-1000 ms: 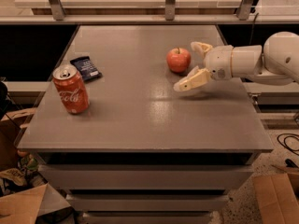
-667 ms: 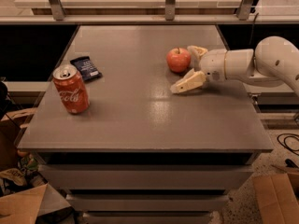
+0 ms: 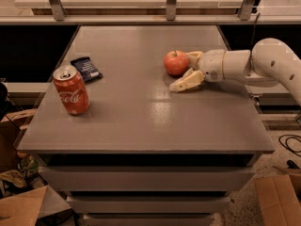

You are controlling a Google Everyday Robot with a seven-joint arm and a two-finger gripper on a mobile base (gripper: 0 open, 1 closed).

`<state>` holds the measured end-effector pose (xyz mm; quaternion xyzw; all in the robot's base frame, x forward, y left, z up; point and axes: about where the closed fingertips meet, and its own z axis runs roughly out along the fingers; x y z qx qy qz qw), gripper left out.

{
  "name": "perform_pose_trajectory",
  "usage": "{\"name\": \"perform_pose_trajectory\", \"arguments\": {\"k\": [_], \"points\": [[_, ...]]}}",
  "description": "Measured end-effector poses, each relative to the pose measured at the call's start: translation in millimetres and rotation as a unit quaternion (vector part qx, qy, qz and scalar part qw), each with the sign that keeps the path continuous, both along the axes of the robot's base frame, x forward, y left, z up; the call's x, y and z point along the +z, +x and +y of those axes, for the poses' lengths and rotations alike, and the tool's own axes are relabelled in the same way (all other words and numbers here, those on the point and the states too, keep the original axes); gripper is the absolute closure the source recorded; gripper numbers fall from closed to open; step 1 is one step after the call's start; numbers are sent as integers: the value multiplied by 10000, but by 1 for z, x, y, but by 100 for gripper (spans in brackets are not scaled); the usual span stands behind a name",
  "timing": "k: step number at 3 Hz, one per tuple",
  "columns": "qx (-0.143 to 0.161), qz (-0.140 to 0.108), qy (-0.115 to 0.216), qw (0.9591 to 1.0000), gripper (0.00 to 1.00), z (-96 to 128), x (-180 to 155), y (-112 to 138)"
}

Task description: Move apple near coke can

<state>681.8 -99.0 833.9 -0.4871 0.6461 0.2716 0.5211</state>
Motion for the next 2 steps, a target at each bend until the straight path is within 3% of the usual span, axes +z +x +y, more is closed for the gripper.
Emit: {"name": "perform_pose_trajectory", "arguments": {"k": [2], "points": [[1,-1,0,10000,89,0,0,0]]}}
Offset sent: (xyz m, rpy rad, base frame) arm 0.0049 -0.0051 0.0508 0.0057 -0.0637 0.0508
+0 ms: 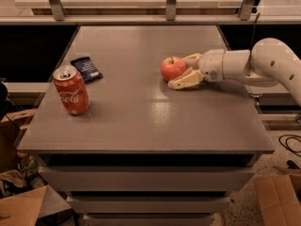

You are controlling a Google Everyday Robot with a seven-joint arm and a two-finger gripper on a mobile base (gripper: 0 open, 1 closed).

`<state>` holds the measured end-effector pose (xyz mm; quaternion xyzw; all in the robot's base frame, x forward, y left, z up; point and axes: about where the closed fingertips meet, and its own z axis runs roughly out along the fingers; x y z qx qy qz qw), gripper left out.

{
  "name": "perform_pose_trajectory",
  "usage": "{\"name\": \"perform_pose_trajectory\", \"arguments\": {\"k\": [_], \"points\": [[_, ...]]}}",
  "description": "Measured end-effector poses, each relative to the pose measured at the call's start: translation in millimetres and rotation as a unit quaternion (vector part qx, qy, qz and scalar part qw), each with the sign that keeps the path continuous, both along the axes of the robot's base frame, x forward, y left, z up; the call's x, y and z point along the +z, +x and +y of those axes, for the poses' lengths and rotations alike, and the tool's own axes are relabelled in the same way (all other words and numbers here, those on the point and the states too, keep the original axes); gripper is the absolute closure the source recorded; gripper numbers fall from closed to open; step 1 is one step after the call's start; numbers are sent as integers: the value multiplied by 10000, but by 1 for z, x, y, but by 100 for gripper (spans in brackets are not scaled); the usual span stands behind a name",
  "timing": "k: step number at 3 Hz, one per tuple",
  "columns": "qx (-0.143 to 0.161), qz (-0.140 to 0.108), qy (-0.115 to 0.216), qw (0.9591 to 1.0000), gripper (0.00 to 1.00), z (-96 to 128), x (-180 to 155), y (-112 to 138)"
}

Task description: Move apple near coke can

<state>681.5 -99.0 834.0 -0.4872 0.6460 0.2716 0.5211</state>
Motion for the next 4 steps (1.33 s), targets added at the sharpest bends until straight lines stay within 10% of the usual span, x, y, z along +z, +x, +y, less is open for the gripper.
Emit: {"name": "perform_pose_trajectory", "arguments": {"k": [4], "points": [[1,-1,0,10000,100,0,0,0]]}}
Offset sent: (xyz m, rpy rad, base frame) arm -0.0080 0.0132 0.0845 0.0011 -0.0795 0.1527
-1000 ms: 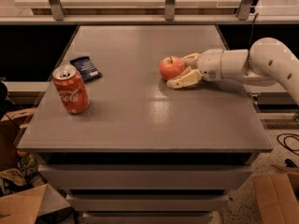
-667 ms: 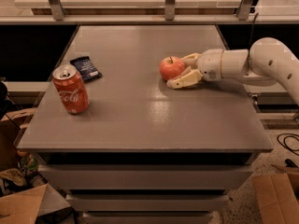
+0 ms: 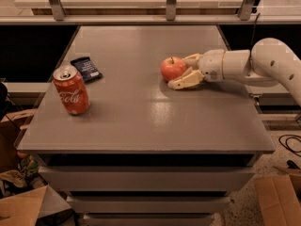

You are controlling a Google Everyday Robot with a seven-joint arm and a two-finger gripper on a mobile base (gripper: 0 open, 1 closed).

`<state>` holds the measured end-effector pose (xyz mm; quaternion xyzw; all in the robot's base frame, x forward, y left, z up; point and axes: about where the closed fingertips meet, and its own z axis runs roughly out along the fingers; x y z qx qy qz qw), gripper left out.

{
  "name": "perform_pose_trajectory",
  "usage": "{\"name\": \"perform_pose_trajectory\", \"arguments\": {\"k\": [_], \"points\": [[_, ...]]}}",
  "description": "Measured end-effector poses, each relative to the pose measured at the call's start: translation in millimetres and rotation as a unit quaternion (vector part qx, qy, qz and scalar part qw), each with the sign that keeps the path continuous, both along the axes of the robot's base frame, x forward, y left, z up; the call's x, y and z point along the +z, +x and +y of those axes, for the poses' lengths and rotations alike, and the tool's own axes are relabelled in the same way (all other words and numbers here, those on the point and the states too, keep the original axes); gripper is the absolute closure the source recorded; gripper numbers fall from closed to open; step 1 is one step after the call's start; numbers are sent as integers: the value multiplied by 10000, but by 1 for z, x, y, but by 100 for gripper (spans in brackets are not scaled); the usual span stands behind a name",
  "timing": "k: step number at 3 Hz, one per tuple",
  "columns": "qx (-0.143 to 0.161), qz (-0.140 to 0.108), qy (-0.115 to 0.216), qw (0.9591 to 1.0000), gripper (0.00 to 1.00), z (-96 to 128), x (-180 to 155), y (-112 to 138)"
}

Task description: Move apple near coke can

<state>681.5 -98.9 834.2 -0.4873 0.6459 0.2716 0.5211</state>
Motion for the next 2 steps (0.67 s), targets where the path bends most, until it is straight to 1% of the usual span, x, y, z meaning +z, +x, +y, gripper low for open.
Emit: {"name": "perform_pose_trajectory", "arguments": {"k": [2], "points": [[1,-1,0,10000,100,0,0,0]]}}
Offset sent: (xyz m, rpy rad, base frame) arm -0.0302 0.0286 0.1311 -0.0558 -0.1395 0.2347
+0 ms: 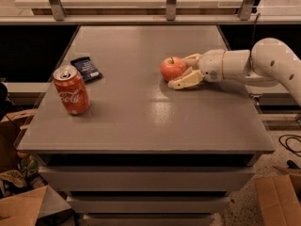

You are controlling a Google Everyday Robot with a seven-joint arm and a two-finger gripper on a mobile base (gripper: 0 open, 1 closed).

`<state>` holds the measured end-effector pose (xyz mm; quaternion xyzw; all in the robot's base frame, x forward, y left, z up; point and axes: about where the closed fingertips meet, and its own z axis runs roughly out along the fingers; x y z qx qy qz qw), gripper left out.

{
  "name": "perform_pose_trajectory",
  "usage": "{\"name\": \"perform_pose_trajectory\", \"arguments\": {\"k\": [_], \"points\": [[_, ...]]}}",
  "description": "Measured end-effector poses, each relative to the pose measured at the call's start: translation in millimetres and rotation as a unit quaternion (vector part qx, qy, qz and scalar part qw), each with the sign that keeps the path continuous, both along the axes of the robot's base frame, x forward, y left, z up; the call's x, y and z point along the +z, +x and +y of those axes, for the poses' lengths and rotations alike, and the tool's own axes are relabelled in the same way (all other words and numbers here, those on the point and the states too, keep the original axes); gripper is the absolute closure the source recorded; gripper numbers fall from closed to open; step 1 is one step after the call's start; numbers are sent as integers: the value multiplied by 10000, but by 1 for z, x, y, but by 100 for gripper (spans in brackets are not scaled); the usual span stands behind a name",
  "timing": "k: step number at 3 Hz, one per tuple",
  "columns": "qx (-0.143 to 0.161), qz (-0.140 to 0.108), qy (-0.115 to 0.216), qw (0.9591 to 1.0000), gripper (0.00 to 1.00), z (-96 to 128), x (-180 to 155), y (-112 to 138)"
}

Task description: Move apple near coke can

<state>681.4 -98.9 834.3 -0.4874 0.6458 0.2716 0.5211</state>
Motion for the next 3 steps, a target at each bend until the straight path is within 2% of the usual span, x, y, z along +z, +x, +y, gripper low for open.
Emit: {"name": "perform_pose_trajectory", "arguments": {"k": [1,3], "points": [[1,0,0,10000,82,0,0,0],[2,-1,0,10000,36,0,0,0]]}}
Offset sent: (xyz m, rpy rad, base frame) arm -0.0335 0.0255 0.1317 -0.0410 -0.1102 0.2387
